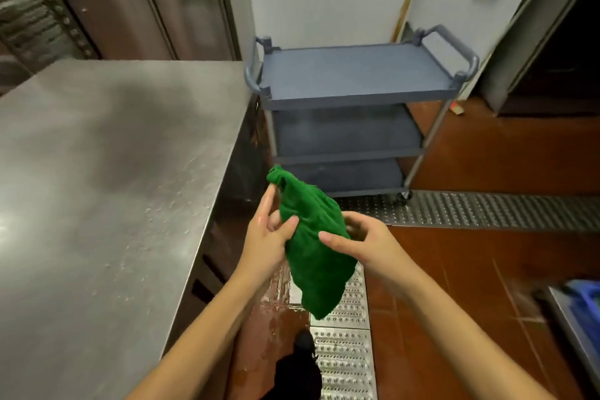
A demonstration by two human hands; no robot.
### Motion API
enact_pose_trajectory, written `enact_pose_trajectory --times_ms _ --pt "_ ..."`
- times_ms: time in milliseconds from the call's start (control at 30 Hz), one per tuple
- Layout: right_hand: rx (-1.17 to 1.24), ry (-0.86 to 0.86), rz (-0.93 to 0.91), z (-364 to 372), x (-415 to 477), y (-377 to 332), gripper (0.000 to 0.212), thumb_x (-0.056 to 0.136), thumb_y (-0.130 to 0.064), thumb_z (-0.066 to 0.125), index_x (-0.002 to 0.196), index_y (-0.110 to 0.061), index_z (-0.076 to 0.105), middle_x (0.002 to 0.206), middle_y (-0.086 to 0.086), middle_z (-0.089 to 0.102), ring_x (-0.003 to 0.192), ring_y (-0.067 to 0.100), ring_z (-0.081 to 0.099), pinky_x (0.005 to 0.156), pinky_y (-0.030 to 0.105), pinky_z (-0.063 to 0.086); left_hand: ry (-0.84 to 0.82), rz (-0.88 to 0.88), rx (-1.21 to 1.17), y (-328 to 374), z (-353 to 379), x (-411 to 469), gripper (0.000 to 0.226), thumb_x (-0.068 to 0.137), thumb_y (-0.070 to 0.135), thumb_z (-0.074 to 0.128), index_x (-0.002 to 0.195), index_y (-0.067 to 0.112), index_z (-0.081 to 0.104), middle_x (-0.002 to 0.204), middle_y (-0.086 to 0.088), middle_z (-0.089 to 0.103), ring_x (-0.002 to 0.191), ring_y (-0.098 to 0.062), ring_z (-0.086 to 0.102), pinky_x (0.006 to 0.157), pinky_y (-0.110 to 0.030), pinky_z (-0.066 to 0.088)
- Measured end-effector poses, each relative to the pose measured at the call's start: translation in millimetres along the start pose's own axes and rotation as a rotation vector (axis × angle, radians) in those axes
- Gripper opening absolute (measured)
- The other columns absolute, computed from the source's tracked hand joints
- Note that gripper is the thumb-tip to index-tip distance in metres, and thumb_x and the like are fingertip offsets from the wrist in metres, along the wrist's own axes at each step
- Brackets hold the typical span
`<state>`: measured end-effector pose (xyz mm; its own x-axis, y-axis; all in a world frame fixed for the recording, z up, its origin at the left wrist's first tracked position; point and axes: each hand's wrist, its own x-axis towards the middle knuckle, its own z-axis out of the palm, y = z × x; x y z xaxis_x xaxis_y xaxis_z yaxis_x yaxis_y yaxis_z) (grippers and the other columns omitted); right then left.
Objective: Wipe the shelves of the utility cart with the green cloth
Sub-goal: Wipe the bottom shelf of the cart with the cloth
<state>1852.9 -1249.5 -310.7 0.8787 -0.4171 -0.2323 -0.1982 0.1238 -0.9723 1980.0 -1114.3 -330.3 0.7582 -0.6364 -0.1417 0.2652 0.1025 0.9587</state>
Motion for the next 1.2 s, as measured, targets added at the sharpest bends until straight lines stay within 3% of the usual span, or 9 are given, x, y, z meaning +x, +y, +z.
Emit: enact_pose_trajectory --times_ms 333,533,700,800,900,1000,1067,1133,1200 --pt "-0.027 0.253 -0.026 -48.9 118.1 -24.8 0.028 0.088 -0.016 0.071 0.115 -0.014 0.065 0.104 0.002 0.076 0.097 0.017 0.072 0.085 0.037 0.059 -0.164 -0.11 0.016 26.6 16.3 148.2 0.079 0.091 -0.012 0.057 0.155 0.026 0.029 0.106 -0.009 0.077 0.099 -0.025 0.074 0.076 -0.036 0.063" --pt "0.072 0.325 -0.016 -68.6 176.0 -33.8 0.036 0.083 -0.002 0.073 0.116 -0.014 0.066 0.105 0.002 0.076 0.098 0.017 0.072 0.083 0.033 0.058 -0.156 -0.124 0.07 29.1 25.2 208.9 0.086 0.089 -0.02 0.053 0.154 0.029 0.027 0.1 -0.007 0.078 0.086 -0.017 0.073 0.062 -0.024 0.056" --pt "0.131 0.313 0.02 -101.2 221.5 -32.7 0.045 0.072 0.013 0.074 0.11 -0.01 0.068 0.1 0.007 0.076 0.094 0.025 0.073 0.081 0.035 0.058 -0.153 -0.107 0.214 23.8 33.7 261.6 0.094 0.085 -0.025 0.05 0.157 0.029 0.024 0.101 0.004 0.078 0.098 -0.02 0.074 0.089 -0.046 0.057" --pt "0.1 0.316 0.025 -124.5 250.8 -26.6 0.046 0.07 0.014 0.076 0.109 -0.009 0.067 0.1 0.009 0.076 0.094 0.026 0.073 0.079 0.035 0.059 -0.104 -0.071 0.248 21.4 46.8 290.5 0.089 0.084 -0.017 0.059 0.153 0.033 0.034 0.1 -0.002 0.074 0.093 -0.016 0.074 0.084 -0.039 0.06" --pt "-0.047 0.304 0.038 -152.9 283.7 -20.0 0.046 0.068 0.004 0.083 0.108 -0.01 0.065 0.101 0.008 0.074 0.097 0.022 0.071 0.083 0.036 0.059 -0.126 -0.022 0.289 19.1 64.2 320.4 0.086 0.084 -0.011 0.069 0.151 0.032 0.034 0.092 -0.007 0.071 0.082 -0.007 0.072 0.071 -0.02 0.056" --pt "-0.185 0.241 0.085 -183.2 316.9 -17.6 0.048 0.068 -0.004 0.085 0.109 -0.011 0.061 0.103 0.007 0.07 0.101 0.023 0.067 0.088 0.035 0.056 -0.166 0.033 0.401 16.9 85.8 350.9 0.086 0.084 -0.001 0.075 0.153 0.029 0.033 0.1 -0.009 0.073 0.095 -0.009 0.072 0.079 -0.017 0.053" --pt "-0.331 0.196 0.131 -202.5 337.6 -19.3 0.07 0.068 -0.015 0.086 0.127 -0.015 0.049 0.121 0.006 0.062 0.115 0.019 0.06 0.094 0.032 0.051 -0.214 0.067 0.478 15.6 100.1 373.9 0.081 0.085 0.009 0.076 0.151 0.035 0.036 0.107 -0.007 0.073 0.106 -0.015 0.069 0.091 -0.026 0.054" --pt "-0.53 0.135 0.046 -219.4 355.9 -24.1 0.107 0.067 -0.028 0.081 0.151 -0.027 0.015 0.155 0.002 0.027 0.141 0.014 0.032 0.112 0.036 0.036 -0.272 0.075 0.557 13.3 113.1 396.2 0.074 0.084 0.018 0.074 0.146 0.042 0.042 0.108 -0.006 0.073 0.108 -0.019 0.069 0.099 -0.041 0.054" --pt "-0.687 0.055 -0.199 -233.3 375.6 -34.7 0.117 0.071 -0.03 0.074 0.152 -0.039 -0.008 0.162 -0.012 -0.009 0.15 0.011 0.0 0.12 0.037 0.018 -0.318 0.076 0.661 11.9 126.5 414.1 0.069 0.084 0.021 0.072 0.142 0.047 0.045 0.103 -0.004 0.073 0.103 -0.019 0.07 0.098 -0.049 0.054"
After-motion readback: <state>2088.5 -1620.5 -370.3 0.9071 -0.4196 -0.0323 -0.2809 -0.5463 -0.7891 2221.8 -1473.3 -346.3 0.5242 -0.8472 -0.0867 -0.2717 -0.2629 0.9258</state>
